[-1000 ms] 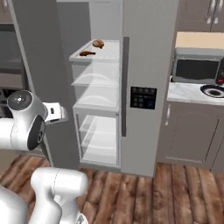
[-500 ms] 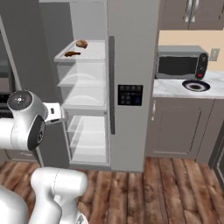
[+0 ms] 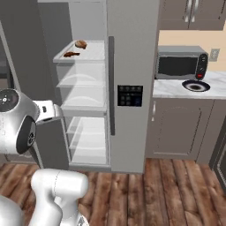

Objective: Place the chicken drumstick on the counter behind the older chicken drumstick on the same shelf of the fridge to maintain FIFO order. Close the fridge door when finished.

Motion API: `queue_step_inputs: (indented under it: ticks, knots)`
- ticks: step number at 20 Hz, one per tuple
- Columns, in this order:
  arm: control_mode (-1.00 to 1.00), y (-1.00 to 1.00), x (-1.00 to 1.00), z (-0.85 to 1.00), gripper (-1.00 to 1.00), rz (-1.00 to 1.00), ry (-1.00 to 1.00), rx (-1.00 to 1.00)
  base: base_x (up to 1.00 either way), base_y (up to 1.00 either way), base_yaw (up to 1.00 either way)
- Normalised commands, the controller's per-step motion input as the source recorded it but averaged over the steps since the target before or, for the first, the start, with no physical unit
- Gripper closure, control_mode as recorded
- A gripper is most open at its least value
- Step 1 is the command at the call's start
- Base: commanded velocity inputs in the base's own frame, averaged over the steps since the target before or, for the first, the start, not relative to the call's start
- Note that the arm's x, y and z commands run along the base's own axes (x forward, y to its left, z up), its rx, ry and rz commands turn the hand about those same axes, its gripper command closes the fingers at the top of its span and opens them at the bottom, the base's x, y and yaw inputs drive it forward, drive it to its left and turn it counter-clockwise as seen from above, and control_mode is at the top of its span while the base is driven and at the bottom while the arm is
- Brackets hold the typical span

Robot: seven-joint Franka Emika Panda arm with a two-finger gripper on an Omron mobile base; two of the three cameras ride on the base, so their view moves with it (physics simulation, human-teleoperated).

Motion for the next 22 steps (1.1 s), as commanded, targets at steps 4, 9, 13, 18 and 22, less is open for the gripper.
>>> queue_step_inputs:
  ticks: [4, 9, 13, 18, 22]
  knots:
    - [-1.00, 0.92, -1.00, 0.00, -1.00, 0.01, -0.38, -0.24, 0.00, 0.00, 0.00]
    - [-1.00, 1.00, -0.56, 0.01, -1.00, 0.00, -0.17, -0.33, 0.00, 0.00, 0.00]
    - [-1.00, 1.00, 0.00, 0.00, -1.00, 0.00, -0.09, -0.36, 0.00, 0.00, 0.00]
    - [-1.00, 1.00, 0.42, -0.03, -1.00, 0.00, -0.05, -0.28, 0.00, 0.00, 0.00]
    - [-1.00, 1.00, 0.75, -0.10, -1.00, 0.00, -0.05, -0.18, 0.00, 0.00, 0.00]
